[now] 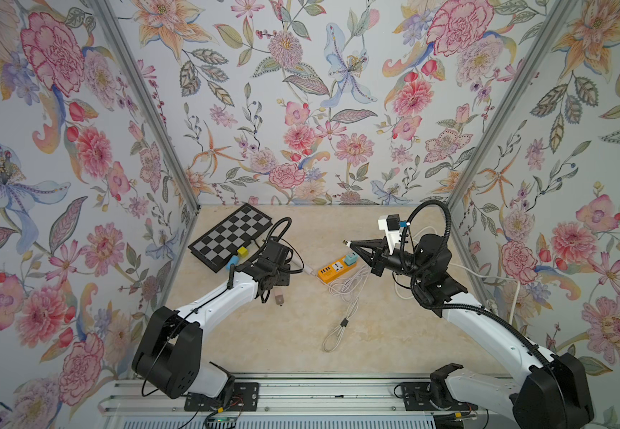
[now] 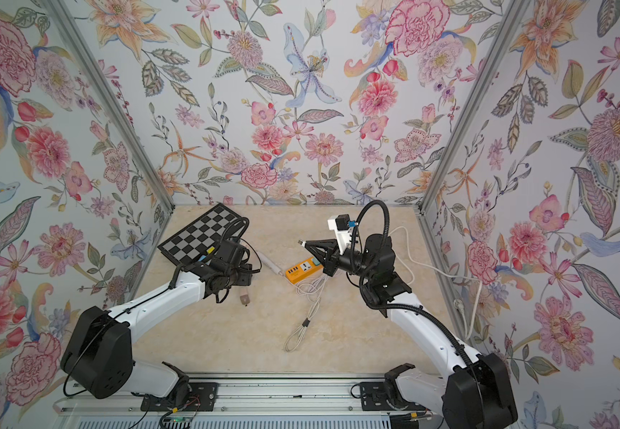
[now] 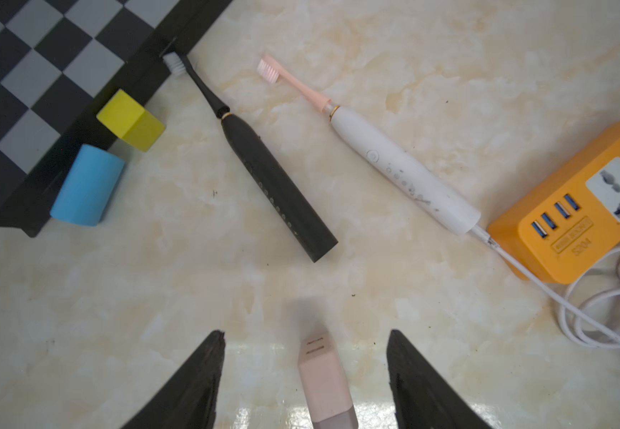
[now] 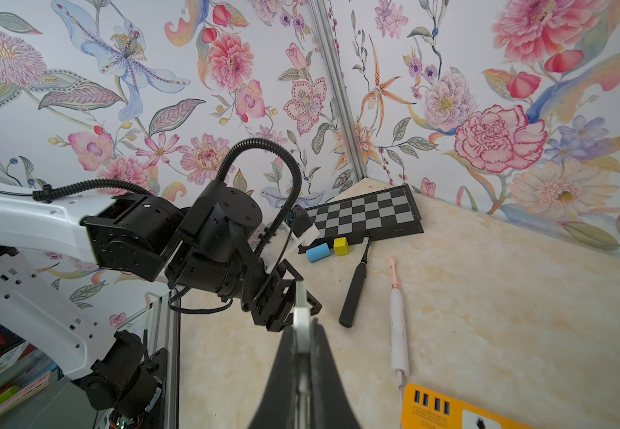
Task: Charge the electric toothbrush
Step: Pick up the plug from the center of the board.
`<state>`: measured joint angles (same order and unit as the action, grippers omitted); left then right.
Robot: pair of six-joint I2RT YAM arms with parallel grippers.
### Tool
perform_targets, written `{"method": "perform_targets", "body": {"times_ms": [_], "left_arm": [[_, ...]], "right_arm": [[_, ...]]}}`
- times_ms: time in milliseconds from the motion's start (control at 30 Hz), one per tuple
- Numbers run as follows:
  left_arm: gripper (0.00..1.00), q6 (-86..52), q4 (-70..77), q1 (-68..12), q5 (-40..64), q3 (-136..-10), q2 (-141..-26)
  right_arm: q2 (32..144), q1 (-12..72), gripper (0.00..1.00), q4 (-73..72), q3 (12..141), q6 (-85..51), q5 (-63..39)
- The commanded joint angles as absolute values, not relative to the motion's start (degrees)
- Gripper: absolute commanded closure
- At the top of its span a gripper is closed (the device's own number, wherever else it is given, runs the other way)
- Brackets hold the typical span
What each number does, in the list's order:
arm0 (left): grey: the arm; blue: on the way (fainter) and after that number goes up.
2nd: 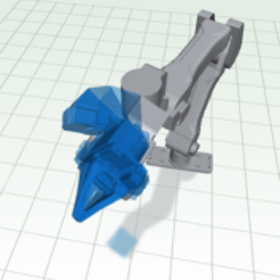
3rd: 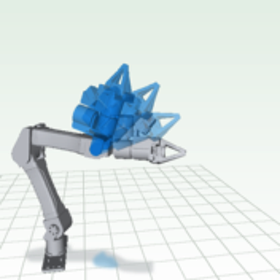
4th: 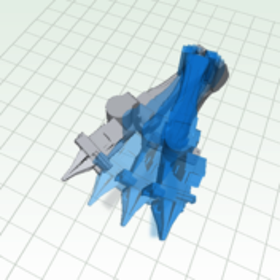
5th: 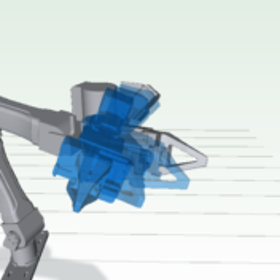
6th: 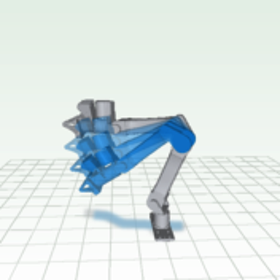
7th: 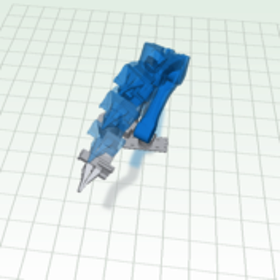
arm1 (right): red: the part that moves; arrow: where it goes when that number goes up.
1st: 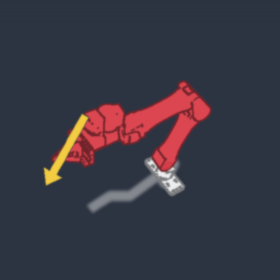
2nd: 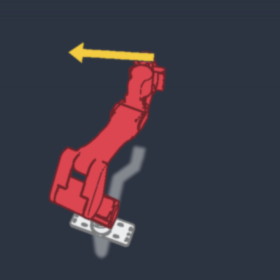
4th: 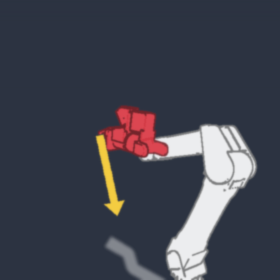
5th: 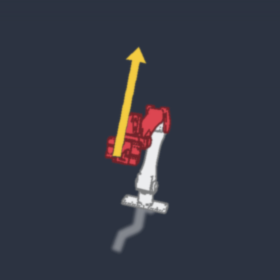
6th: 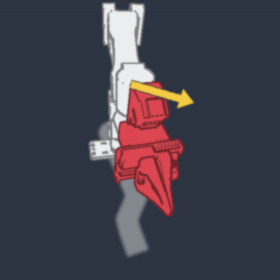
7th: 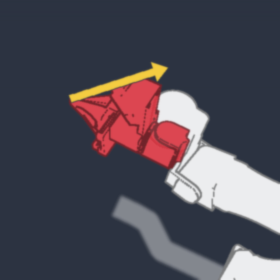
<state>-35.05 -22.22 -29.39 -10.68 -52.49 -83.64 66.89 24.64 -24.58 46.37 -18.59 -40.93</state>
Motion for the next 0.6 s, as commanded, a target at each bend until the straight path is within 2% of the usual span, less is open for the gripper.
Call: {"method": "perform_targets", "body": {"times_ms": [0,133,333,567], "left_arm": [[0.29,-44.2,-16.8,-31.1,-13.3,-49.0,-83.7],[0.3,-47.9,-13.3,-32.4,-15.5,-44.3,-84.4],[0.35,-48.9,1.1,-33.7,-13.8,-35.1,-84.2],[0.51,-46.7,7.8,-36.3,-15.9,-31.5,-85.7]], "right_arm": [[66.2,24.6,0.99,-23.4,45.9,-17.7,-41.0],[66.3,24.8,0.99,-22.0,46.2,-17.9,-41.4],[66.2,25.1,0.99,-19.1,47.6,-17.1,-41.4],[67.1,26.0,0.99,-17.0,49.1,-16.0,-41.1]]}}
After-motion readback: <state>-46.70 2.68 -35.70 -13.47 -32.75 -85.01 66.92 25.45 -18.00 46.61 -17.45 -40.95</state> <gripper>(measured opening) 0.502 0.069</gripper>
